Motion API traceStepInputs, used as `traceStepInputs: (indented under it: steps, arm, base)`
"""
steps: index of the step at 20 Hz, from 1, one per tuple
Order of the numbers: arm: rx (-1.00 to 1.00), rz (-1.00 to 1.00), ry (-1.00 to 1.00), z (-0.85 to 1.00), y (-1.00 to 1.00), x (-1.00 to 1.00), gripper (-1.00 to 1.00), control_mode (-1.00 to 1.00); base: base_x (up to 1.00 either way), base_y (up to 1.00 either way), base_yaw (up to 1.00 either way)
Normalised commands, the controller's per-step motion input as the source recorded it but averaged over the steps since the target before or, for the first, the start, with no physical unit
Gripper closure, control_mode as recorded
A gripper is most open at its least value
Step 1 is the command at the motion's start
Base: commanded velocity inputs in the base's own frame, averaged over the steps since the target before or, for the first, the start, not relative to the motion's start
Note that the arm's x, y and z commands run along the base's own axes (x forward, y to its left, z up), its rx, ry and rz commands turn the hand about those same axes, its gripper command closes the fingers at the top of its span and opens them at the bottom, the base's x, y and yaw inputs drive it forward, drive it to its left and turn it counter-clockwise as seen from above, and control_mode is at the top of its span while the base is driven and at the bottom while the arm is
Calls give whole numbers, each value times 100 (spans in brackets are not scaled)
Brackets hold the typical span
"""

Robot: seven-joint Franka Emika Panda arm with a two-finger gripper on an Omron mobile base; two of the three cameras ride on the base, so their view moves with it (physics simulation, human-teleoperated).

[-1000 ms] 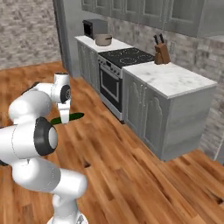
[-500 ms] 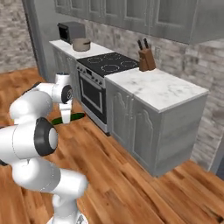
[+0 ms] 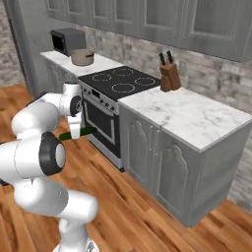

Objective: Turn on the sink faucet. Then move the cucumber from the counter to the sink. Turn off the sink. Move the vegetable from the sink to the pot next to the stove. Finally move the pot to the rear left burner.

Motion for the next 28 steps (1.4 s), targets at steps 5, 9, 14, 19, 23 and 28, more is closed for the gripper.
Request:
traceStepInputs:
  steps: [5,9,14,19,23,28]
  arm:
    - [0,0,0,0,0,0,100,100]
    - [0,0,0,0,0,0,100,100]
    - [0,0,0,0,0,0,100,100]
    - [0,0,0,0,0,0,100,100]
    - [0,0,0,0,0,0,100,100]
    - [0,0,0,0,0,0,100,100]
  base:
    - [100,50,-18]
    - [100,50,-21]
    - [100,50,-23]
    - [100,54,-25]
    - [94,58,-27]
    - [86,64,-30]
